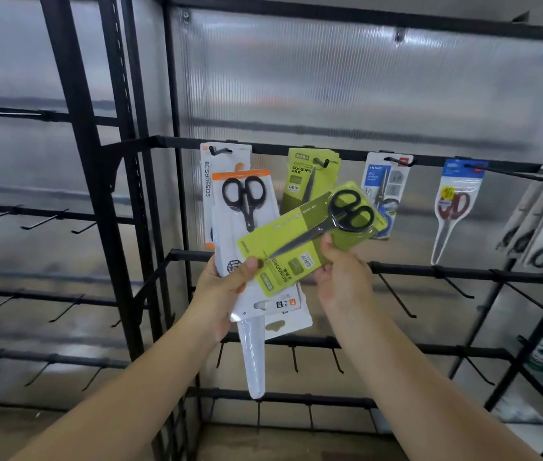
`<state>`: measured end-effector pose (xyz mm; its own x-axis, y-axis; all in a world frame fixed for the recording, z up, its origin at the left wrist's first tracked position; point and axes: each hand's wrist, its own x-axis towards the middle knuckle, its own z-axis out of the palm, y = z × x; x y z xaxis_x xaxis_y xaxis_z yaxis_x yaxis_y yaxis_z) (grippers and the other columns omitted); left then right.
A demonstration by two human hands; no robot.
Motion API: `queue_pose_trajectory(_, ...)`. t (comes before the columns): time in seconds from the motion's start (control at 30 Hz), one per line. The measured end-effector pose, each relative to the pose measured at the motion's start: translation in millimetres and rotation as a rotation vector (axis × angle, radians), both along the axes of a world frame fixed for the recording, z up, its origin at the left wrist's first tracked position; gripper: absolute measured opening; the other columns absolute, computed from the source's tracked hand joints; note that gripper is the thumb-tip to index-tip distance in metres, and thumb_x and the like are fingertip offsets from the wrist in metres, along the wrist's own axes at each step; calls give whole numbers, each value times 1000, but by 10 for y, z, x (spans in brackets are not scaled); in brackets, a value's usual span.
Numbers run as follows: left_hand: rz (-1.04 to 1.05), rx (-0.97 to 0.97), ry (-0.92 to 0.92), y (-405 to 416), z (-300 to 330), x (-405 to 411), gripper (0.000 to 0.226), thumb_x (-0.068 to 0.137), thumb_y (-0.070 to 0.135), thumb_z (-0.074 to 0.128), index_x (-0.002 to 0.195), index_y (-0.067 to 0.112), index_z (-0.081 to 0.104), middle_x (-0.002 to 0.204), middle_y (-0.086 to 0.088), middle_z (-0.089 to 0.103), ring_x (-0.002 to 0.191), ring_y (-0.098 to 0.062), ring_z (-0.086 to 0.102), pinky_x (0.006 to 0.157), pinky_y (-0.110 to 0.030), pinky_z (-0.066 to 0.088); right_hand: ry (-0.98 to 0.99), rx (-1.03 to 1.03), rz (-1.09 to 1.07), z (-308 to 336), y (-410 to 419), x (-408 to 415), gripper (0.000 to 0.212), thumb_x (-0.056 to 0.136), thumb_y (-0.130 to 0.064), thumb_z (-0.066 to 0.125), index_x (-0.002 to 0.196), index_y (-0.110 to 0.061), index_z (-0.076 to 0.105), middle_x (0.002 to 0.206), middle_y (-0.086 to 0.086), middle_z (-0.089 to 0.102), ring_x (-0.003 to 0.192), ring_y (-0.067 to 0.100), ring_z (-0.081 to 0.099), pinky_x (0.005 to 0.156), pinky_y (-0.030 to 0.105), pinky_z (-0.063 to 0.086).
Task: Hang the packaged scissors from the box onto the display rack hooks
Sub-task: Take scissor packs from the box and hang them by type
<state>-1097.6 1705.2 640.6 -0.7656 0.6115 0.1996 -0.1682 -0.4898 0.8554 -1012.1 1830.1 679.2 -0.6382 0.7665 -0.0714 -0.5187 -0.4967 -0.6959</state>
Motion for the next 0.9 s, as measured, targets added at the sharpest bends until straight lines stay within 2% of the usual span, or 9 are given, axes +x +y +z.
queue_pose_trajectory(0.13, -25, -21, -28, -67, -23, -79, 37, 69, 12, 67, 105, 14, 62, 95, -8, 74, 81, -24, 72, 59, -33, 57, -52, 124, 231, 3, -5, 20, 12, 84, -1, 60, 95, -4, 59, 82, 8, 72, 72, 18, 70, 66, 30, 58)
queue_pose_trajectory(0.27, -26, -71, 52, -236, -2, -286, 37, 67, 9, 70, 103, 13, 64, 98, -11, 73, 84, -27, 71, 62, -33, 57, -23, 198, 156, 81, 298, 191, 26, 86, -10, 57, 111, -6, 54, 96, 11, 68, 81, 23, 67, 79, 42, 55)
queue_pose_trajectory(0.37, -48, -122, 110, -318, 13, -398, 35, 64, 7, 72, 97, 17, 68, 97, -11, 73, 83, -27, 72, 61, -33, 57, -202, 577, 191, 105, 503, 344, 49, 72, -14, 68, 116, -23, 51, 101, 5, 66, 83, 22, 69, 69, 40, 57)
queue_pose_trajectory(0.43, -62, -138, 119, -327, 23, -425, 32, 63, 8, 74, 93, 18, 70, 96, -12, 73, 82, -28, 72, 60, -34, 57, -327, 820, 319, 107, 573, 420, 63, 67, -4, 72, 120, -31, 50, 109, 6, 63, 95, 26, 67, 78, 43, 56)
queue_pose_trajectory(0.5, -70, -150, 114, -311, 33, -409, 32, 61, 16, 79, 92, 19, 71, 97, -13, 73, 83, -29, 72, 60, -35, 58, -359, 892, 418, 101, 601, 482, 62, 68, 3, 71, 115, -33, 56, 116, 11, 61, 100, 30, 65, 83, 44, 55)
queue_pose_trajectory(0.6, -26, -183, 106, -269, 56, -348, 54, 55, 37, 85, 101, 17, 68, 95, -9, 73, 82, -27, 70, 60, -35, 58, -312, 901, 266, 36, 610, 549, 52, 64, 9, 70, 101, -27, 65, 115, 15, 60, 105, 33, 61, 87, 46, 53)
queue_pose_trajectory(0.67, 6, -187, 92, -254, 79, -331, 44, 63, 34, 76, 102, 17, 65, 87, -3, 74, 75, -23, 71, 53, -35, 56, -193, 795, 149, -31, 605, 582, 50, 57, 5, 70, 98, -22, 65, 103, 7, 65, 100, 28, 62, 85, 40, 55)
queue_pose_trajectory(0.77, 19, -160, 63, -246, 116, -331, 36, 65, 25, 72, 99, 18, 64, 85, -3, 74, 73, -23, 72, 51, -38, 55, 51, 558, 12, -91, 592, 611, 44, 59, 2, 66, 100, -16, 63, 87, -1, 69, 81, 17, 67, 64, 28, 57)
queue_pose_trajectory(0.9, 36, -147, 79, -213, 148, -293, 31, 64, 21, 72, 94, 20, 66, 84, -2, 74, 72, -20, 71, 53, -33, 55, 133, 439, -226, -72, 513, 553, 50, 73, 9, 63, 119, -7, 55, 101, 6, 64, 89, 20, 66, 71, 37, 59)
